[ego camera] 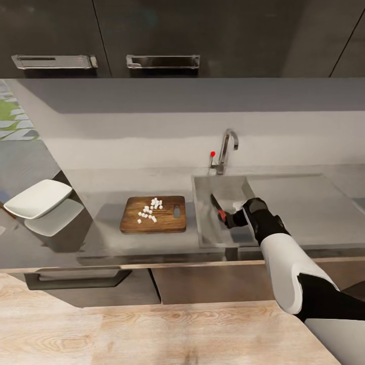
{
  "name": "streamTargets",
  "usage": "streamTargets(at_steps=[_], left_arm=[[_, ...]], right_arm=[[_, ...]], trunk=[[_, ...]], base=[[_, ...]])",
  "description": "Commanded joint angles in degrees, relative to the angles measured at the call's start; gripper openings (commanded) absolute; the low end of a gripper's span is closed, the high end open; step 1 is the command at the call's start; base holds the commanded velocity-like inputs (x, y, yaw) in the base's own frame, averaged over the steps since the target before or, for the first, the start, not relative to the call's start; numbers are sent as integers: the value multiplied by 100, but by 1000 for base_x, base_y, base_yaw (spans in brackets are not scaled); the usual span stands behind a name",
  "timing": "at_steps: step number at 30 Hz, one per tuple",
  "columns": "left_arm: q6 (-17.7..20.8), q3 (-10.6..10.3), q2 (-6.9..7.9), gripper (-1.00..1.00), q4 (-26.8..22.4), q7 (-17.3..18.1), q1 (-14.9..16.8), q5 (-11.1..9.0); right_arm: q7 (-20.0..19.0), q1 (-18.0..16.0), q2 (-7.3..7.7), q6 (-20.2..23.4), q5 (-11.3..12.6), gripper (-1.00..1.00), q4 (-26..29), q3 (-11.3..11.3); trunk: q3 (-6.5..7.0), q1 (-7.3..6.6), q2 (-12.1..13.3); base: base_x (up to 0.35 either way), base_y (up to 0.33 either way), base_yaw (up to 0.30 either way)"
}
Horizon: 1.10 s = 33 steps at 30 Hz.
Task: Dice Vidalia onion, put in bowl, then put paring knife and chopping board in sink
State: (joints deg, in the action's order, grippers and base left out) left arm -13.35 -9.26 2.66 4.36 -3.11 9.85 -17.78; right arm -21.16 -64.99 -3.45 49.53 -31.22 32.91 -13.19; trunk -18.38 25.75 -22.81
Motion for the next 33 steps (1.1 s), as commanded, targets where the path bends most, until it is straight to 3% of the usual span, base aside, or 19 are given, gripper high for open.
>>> streamTargets(at_steps=[1, 11, 23, 33], left_arm=[[-36, -49, -3, 100, 21, -5, 9, -32], [-36, -43, 4, 100, 21, -5, 9, -32], [-20, -46, 2, 100, 28, -9, 7, -32], [25, -42, -12, 100, 30, -32, 1, -41]], right_arm=[[-43, -7, -14, 13, -59, -100, -7, -41], [-37, -6, -40, 13, -60, -100, -72, -33], [-41, -6, -41, -1, -60, -100, -425, -34], [204, -6, -59, -21, 32, -100, -535, -34]], trunk=[[-10, 3, -11], [-10, 3, -11], [-21, 3, -11], [-96, 3, -11]], base=[[8, -5, 0], [14, -1, 0], [161, 0, 0], [3, 0, 0]])
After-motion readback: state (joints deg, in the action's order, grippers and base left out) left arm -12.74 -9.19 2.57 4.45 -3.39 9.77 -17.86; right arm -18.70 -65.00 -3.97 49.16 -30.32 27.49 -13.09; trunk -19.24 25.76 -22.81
